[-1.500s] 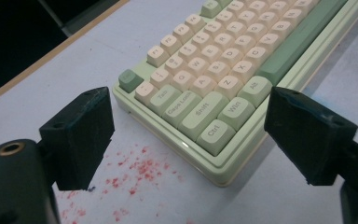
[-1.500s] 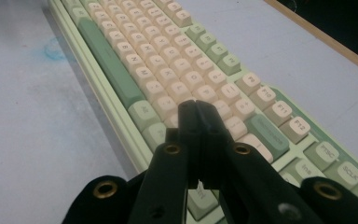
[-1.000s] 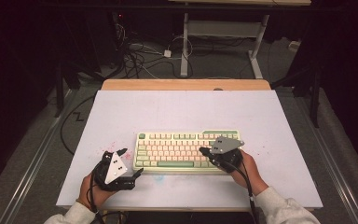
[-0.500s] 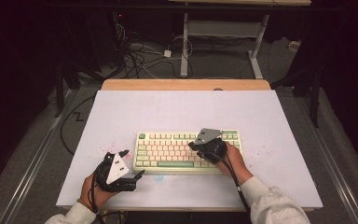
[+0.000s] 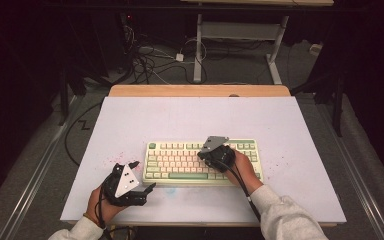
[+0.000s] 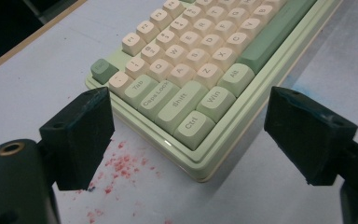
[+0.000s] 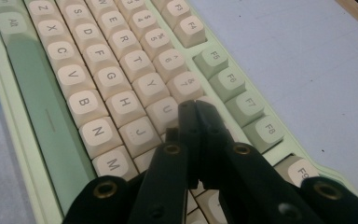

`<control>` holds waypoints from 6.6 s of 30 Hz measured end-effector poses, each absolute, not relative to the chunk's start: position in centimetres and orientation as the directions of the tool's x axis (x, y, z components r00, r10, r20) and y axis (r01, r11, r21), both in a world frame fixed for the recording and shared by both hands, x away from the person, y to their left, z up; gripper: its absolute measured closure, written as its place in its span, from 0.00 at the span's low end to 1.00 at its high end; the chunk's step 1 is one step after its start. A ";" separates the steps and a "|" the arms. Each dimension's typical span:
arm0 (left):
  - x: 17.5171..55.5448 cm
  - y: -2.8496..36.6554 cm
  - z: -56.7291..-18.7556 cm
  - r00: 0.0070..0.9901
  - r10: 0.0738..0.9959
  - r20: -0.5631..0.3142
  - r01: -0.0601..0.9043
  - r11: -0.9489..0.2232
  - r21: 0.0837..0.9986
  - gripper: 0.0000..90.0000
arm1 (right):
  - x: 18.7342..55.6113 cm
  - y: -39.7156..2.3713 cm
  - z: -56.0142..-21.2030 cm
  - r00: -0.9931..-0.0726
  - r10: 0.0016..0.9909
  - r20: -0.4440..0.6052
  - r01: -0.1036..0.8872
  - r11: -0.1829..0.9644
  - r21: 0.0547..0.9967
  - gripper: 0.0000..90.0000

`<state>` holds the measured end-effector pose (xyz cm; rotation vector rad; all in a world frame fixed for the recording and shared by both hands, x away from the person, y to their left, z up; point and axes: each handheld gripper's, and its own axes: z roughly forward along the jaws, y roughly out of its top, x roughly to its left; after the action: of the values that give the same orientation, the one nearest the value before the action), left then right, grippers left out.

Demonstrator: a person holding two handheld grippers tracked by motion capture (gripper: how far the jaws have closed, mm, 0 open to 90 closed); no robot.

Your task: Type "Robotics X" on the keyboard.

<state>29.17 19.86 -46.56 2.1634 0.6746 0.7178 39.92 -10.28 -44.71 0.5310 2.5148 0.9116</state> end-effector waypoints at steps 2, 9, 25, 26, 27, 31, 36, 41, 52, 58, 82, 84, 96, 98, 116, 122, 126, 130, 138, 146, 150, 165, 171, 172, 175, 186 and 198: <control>29.2 19.8 -46.6 0.707 0.651 0.276 0.236 -0.585 0.776 0.17 | 39.9 -10.2 -44.7 -0.840 0.484 -0.245 0.218 0.714 0.665 1.00; 29.2 19.8 -46.6 0.710 0.646 0.280 0.235 -0.592 0.770 0.17 | 39.7 -9.6 -44.7 -0.840 0.474 -0.264 0.222 0.744 0.630 1.00; 29.3 19.7 -46.6 0.707 0.650 0.278 0.252 -0.599 0.760 0.17 | 38.2 -11.5 -43.2 -0.818 0.523 -0.241 0.185 0.635 0.750 0.86; 29.3 19.7 -46.6 0.707 0.650 0.277 0.253 -0.599 0.760 0.17 | 38.1 -11.6 -43.2 -0.814 0.526 -0.245 0.181 0.632 0.753 0.85; 29.3 19.7 -46.6 0.707 0.650 0.277 0.254 -0.600 0.759 0.17 | 38.0 -11.7 -43.1 -0.813 0.529 -0.243 0.180 0.625 0.759 0.85; 29.3 19.7 -46.6 0.707 0.651 0.276 0.255 -0.599 0.759 0.17 | 37.6 -12.2 -42.9 -0.811 0.533 -0.241 0.167 0.605 0.778 0.75; 29.3 19.7 -46.6 0.707 0.654 0.271 0.258 -0.594 0.762 0.17 | 37.2 -12.7 -42.6 -0.798 0.551 -0.245 0.156 0.581 0.799 0.54; 29.3 19.8 -46.6 0.706 0.656 0.268 0.261 -0.593 0.762 0.17 | 36.7 -13.2 -42.4 -0.791 0.554 -0.258 0.137 0.572 0.809 0.36; 29.5 20.2 -45.9 0.714 0.670 0.203 0.277 -0.536 0.797 0.24 | 35.1 -15.5 -41.8 -0.778 0.567 -0.270 0.104 0.541 0.835 0.25; 29.7 20.6 -45.4 0.710 0.682 0.176 0.300 -0.519 0.800 0.66 | 34.1 -17.9 -41.5 -0.754 0.595 -0.280 0.102 0.526 0.844 0.25; 33.0 15.8 -43.1 0.809 0.577 0.108 0.331 -0.600 0.729 0.97 | 30.0 -24.1 -42.5 -0.696 0.652 -0.301 0.115 0.515 0.849 0.22; 33.3 15.2 -43.2 0.818 0.566 0.102 0.331 -0.608 0.722 0.97 | 30.0 -24.3 -42.5 -0.695 0.655 -0.298 0.120 0.513 0.850 0.22; 34.9 12.7 -44.1 0.854 0.515 0.072 0.337 -0.654 0.677 0.97 | 29.9 -24.2 -42.6 -0.697 0.650 -0.303 0.116 0.519 0.847 0.21; 35.2 12.5 -44.3 0.853 0.517 0.071 0.341 -0.656 0.673 0.97 | 29.9 -24.2 -42.7 -0.697 0.650 -0.303 0.118 0.520 0.846 0.22; 35.2 12.5 -44.0 0.841 0.526 0.124 0.321 -0.671 0.669 0.97 | 30.1 -24.0 -43.2 -0.704 0.633 -0.320 0.122 0.553 0.825 0.23; 34.8 12.6 -43.7 0.835 0.531 0.144 0.309 -0.670 0.675 0.97 | 30.0 -23.9 -43.1 -0.702 0.639 -0.314 0.122 0.542 0.832 0.24; 34.7 12.7 -43.6 0.834 0.532 0.148 0.308 -0.670 0.675 0.97 | 30.0 -24.0 -43.0 -0.698 0.642 -0.316 0.121 0.541 0.832 0.24; 34.6 12.8 -43.7 0.832 0.532 0.155 0.307 -0.675 0.671 0.97 | 30.0 -24.0 -43.0 -0.694 0.644 -0.322 0.115 0.540 0.833 0.24; 34.4 13.3 -43.7 0.826 0.543 0.154 0.309 -0.664 0.680 0.97 | 30.0 -23.8 -43.1 -0.699 0.639 -0.323 0.118 0.547 0.829 0.24; 34.3 14.0 -43.6 0.815 0.558 0.157 0.317 -0.656 0.685 0.97 | 30.0 -23.7 -43.3 -0.702 0.632 -0.327 0.116 0.556 0.823 0.24; 34.6 14.6 -43.5 0.804 0.574 0.155 0.329 -0.647 0.688 0.97 | 30.1 -23.5 -43.5 -0.707 0.627 -0.327 0.122 0.563 0.817 0.24; 36.0 14.8 -44.1 0.792 0.595 0.135 0.363 -0.638 0.679 0.97 | 30.1 -23.6 -43.5 -0.704 0.627 -0.334 0.121 0.569 0.813 0.24; 36.5 14.3 -44.6 0.794 0.593 0.136 0.374 -0.652 0.660 0.97 | 30.1 -23.6 -43.6 -0.702 0.627 -0.338 0.125 0.575 0.808 0.24; 36.6 14.3 -44.7 0.794 0.592 0.135 0.374 -0.652 0.659 0.97 | 30.1 -23.6 -43.6 -0.703 0.626 -0.339 0.123 0.576 0.808 0.24; 36.9 14.4 -44.8 0.790 0.600 0.129 0.383 -0.645 0.661 0.97 | 30.2 -23.6 -43.7 -0.705 0.624 -0.337 0.124 0.577 0.807 0.24; 37.0 14.1 -45.2 0.798 0.588 0.135 0.385 -0.669 0.636 0.97 | 30.2 -23.6 -43.8 -0.705 0.621 -0.343 0.125 0.585 0.802 0.24; 36.4 14.2 -44.4 0.788 0.592 0.170 0.347 -0.655 0.671 0.97 | 30.2 -23.7 -43.7 -0.704 0.622 -0.344 0.124 0.584 0.803 0.24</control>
<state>36.41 14.16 -44.35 2.3371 0.6935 0.5008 30.20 -23.69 -43.74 0.5899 2.1968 1.0487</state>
